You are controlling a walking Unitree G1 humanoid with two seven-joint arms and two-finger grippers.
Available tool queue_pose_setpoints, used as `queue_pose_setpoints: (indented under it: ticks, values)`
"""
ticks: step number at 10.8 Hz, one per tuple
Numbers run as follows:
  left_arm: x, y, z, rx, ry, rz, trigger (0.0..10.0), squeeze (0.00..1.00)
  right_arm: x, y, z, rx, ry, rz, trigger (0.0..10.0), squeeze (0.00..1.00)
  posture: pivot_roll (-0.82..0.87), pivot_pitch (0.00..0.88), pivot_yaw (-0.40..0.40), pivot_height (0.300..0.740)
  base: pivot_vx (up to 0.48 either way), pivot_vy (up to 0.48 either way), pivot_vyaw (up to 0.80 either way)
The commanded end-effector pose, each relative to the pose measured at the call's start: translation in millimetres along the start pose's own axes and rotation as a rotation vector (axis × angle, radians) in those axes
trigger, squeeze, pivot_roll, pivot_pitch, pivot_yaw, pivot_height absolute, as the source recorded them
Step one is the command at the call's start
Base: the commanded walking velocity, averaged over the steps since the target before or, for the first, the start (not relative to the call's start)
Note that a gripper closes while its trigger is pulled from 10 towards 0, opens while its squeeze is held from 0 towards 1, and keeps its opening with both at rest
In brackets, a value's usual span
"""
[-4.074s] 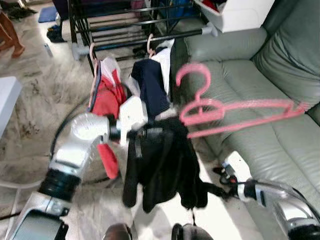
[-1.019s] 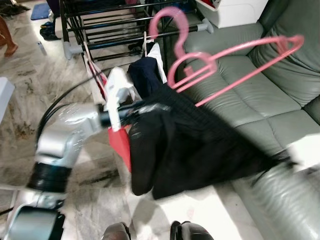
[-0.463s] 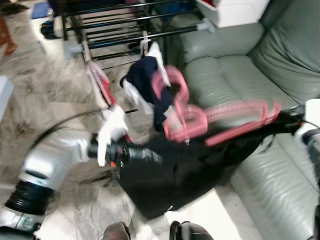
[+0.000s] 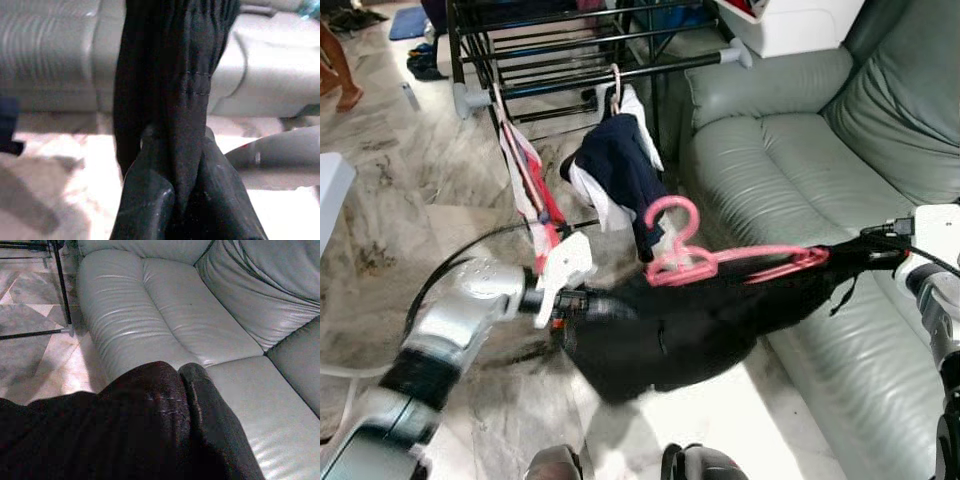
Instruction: Hang hanger
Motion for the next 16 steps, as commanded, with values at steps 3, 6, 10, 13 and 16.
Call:
queue_pose_setpoints:
  ticks: [3,6,10,13,16]
  values:
    - [11.4,-53.6,20.6,-0.122,0.118,0.256,0.0,0.00,0.0,11.2,-11.6,0.004,-0.046,-0.037,0.0,0.00,-0.06,0.081,-0.001,0.740,0.000,0.000,0.00]
    - [9.6,-86.0,35.4,-0.145,0.237,0.391,0.0,0.00,-11.0,57.1,13.2,0.010,-0.047,-0.162,0.0,0.00,-0.07,0.086,-0.005,0.740,0.000,0.000,0.00]
    - [-11.5,-50.5,71.1,-0.056,0.552,0.148,0.0,0.00,-9.5,153.8,103.3,-0.039,0.126,-0.407,0.0,0.00,-0.06,0.086,-0.012,0.740,0.000,0.000,0.00]
    - [-21.5,-0.2,90.1,0.252,0.800,-0.270,0.0,0.00,12.0,173.0,156.2,-0.058,0.299,-0.488,0.0,0.00,-0.06,0.083,-0.008,0.740,0.000,0.000,0.00]
    - [-23.9,22.0,93.7,0.443,0.906,-0.475,0.0,0.00,18.5,157.2,175.5,-0.068,0.360,-0.442,0.0,0.00,-0.06,0.077,0.001,0.740,0.000,0.000,0.00]
Point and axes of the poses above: a point about 5 cm out from each wrist's last joint towards the gripper, its own x axis pointing back from the gripper into the wrist, its own y axis along the axis of the wrist's last joint, z = x × y, the point moved 6 cm from there along -x, pointing out of the wrist towards the gripper, and after that the axes turned 15 degrees about x, right-handed, at the moved point
